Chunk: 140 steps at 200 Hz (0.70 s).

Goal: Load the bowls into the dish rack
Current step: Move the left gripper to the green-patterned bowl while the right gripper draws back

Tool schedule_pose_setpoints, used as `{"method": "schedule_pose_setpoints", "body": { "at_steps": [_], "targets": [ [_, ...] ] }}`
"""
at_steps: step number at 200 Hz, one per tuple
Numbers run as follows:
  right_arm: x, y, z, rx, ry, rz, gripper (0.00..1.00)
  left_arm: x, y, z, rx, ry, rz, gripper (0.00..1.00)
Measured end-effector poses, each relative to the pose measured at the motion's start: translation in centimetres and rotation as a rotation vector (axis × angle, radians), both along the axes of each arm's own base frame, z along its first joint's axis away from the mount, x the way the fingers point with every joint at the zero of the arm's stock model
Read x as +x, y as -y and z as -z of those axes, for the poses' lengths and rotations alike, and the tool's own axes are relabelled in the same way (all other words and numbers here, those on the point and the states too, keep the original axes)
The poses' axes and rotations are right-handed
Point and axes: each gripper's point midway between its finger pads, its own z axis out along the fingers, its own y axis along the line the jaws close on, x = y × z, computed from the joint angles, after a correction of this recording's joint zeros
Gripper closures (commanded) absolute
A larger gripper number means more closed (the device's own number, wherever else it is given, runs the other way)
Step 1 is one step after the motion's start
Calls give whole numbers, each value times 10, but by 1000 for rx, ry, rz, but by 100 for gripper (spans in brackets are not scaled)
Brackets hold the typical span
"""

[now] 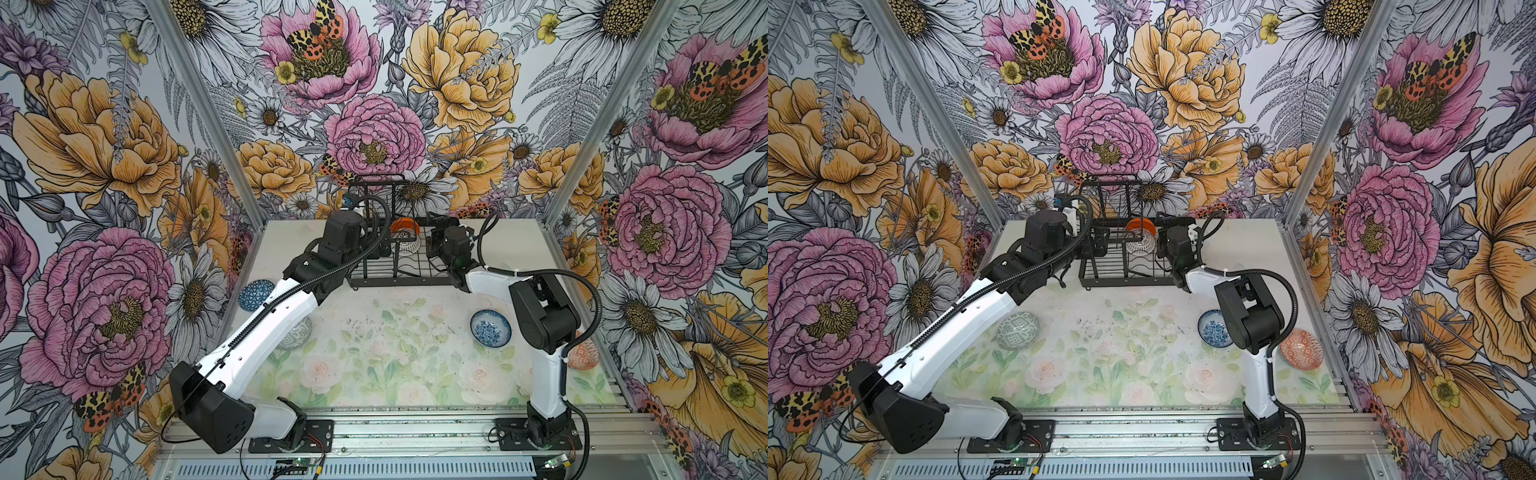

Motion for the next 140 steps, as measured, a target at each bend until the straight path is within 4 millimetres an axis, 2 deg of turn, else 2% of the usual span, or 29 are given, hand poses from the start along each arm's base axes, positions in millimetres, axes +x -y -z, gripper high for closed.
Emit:
{"method": "schedule_pose_setpoints", "body": {
  "at_steps": [21,50,75,98,121,140],
  "targets": [
    [-4,3,-14,-29,9,-30,1,3,-29,-3,-42,-2,-74,1],
    [-17,8,-52,-92,62,-96,1,12,-81,9,-118,-46,-221,1],
    [-38,13,-87,-205,116,-176,1,13,-131,46,-178,-153,-381,1],
    [-63,16,-110,-354,156,-253,1,1,-166,85,-203,-276,-500,1],
    [-92,14,-119,-520,191,-338,1,-17,-185,114,-230,-389,-579,1],
    [-116,12,-110,-650,195,-410,1,-38,-197,137,-265,-482,-629,1]
  ]
}}
